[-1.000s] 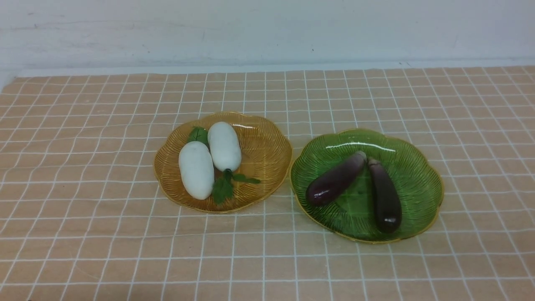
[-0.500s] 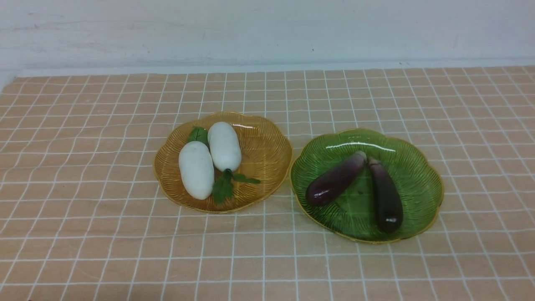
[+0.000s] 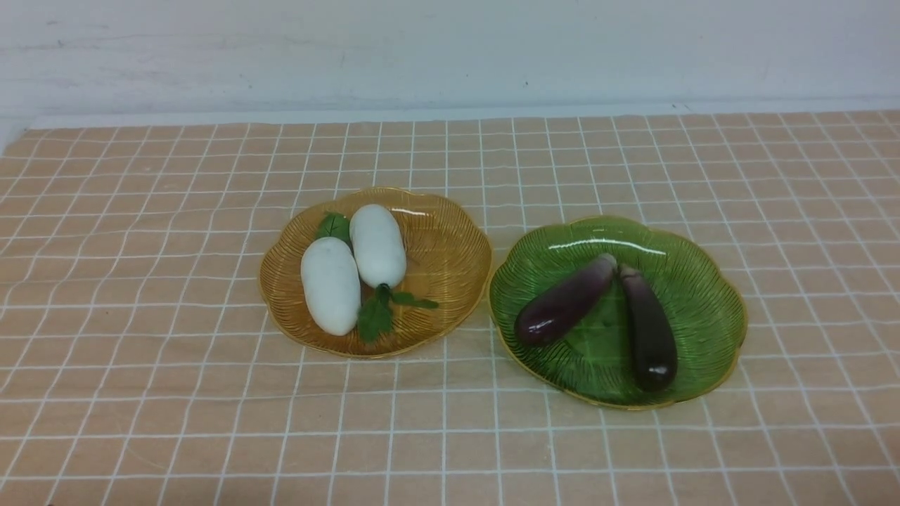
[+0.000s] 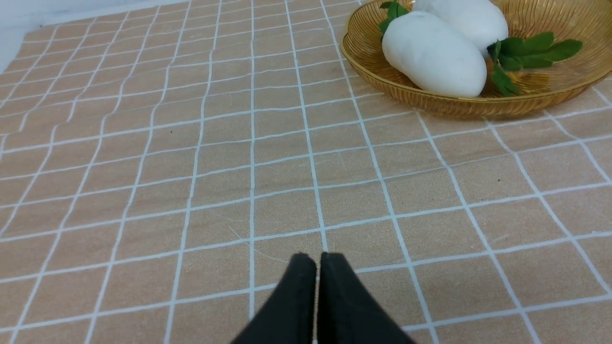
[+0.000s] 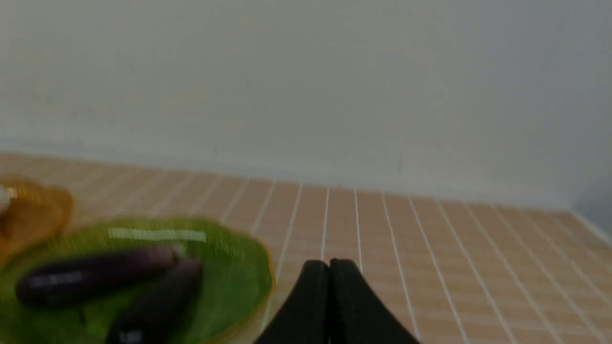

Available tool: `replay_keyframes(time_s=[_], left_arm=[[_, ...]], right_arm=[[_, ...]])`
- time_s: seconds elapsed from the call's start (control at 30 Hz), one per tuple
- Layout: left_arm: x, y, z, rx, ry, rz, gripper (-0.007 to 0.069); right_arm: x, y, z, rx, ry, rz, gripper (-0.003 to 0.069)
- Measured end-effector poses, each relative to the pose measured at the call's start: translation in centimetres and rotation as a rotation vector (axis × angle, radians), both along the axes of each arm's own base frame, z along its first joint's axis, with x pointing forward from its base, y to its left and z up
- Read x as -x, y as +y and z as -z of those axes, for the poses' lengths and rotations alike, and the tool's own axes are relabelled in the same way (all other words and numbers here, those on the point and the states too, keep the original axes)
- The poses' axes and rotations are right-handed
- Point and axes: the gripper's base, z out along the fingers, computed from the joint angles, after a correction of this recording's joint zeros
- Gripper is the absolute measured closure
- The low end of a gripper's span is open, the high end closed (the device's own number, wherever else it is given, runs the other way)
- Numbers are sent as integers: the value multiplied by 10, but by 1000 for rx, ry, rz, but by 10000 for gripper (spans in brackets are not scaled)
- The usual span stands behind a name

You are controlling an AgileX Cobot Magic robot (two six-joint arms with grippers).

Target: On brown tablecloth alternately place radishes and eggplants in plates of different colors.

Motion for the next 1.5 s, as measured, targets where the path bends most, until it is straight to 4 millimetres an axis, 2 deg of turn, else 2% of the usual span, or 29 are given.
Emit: replay_keyframes(time_s=[0.13, 1.5], left_arm=[[0, 0, 0, 0, 0, 0, 627], [0, 0, 0, 0, 0, 0, 627]], right_arm=[[1, -1, 6, 3, 68, 10, 674], [1, -1, 6, -1, 68, 12, 674]])
